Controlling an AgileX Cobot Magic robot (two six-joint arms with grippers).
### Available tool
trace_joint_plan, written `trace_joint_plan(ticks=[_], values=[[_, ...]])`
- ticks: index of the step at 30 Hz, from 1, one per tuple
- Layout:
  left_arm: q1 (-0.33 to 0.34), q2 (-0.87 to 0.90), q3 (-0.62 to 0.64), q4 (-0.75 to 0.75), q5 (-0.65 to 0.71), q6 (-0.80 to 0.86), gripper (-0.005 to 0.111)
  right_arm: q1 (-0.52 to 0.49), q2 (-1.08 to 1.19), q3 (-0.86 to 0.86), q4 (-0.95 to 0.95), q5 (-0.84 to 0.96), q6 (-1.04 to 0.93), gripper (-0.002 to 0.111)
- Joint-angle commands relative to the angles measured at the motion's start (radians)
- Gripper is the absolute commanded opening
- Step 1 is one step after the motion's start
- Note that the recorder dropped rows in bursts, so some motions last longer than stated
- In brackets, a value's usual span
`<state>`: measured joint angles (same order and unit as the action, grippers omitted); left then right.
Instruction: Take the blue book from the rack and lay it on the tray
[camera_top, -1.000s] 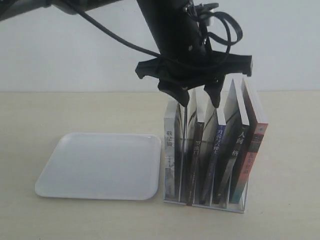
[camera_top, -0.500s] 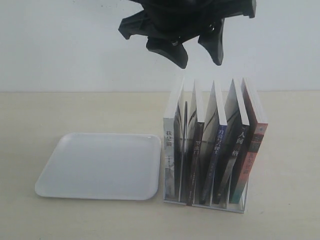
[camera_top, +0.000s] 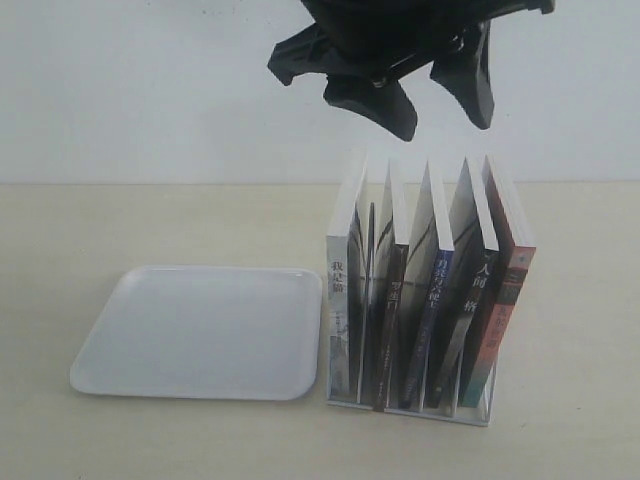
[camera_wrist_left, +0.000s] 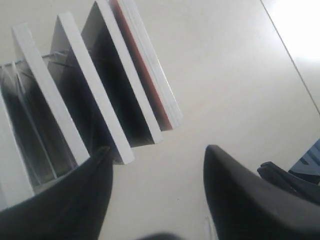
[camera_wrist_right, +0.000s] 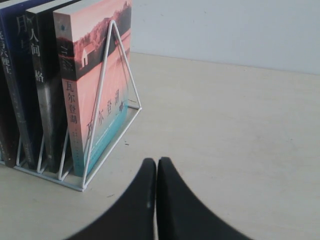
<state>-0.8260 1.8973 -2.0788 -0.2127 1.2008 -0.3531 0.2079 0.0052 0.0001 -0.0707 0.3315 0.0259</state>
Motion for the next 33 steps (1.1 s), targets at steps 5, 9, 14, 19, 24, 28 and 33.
trace_joint_plan(ticks=[5,9,14,19,24,28,33], values=[[-0.003,0.078,-0.004,-0.044,-0.004,0.011,0.053,0.001,-0.005,0.0,-0.008,-0.008,-0.003,0.0],[-0.003,0.117,-0.004,-0.044,0.007,0.011,0.053,0.001,-0.005,0.0,-0.008,-0.008,-0.003,0.0],[-0.003,0.149,-0.004,-0.051,0.0,0.003,0.053,0.001,-0.005,0.0,-0.008,-0.008,-0.003,0.0],[-0.003,0.157,-0.004,-0.065,-0.006,0.003,0.053,0.001,-0.005,0.0,-0.008,-0.008,-0.003,0.0],[-0.003,0.179,-0.004,-0.054,0.001,-0.016,0.053,0.001,-0.005,0.0,-0.008,-0.008,-0.003,0.0],[-0.003,0.203,-0.004,-0.052,0.007,-0.021,0.051,0.001,-0.005,0.0,-0.008,-0.008,-0.003,0.0],[-0.003,0.206,-0.004,0.043,0.02,-0.052,0.05,0.001,-0.005,0.0,-0.008,-0.008,-0.003,0.0]])
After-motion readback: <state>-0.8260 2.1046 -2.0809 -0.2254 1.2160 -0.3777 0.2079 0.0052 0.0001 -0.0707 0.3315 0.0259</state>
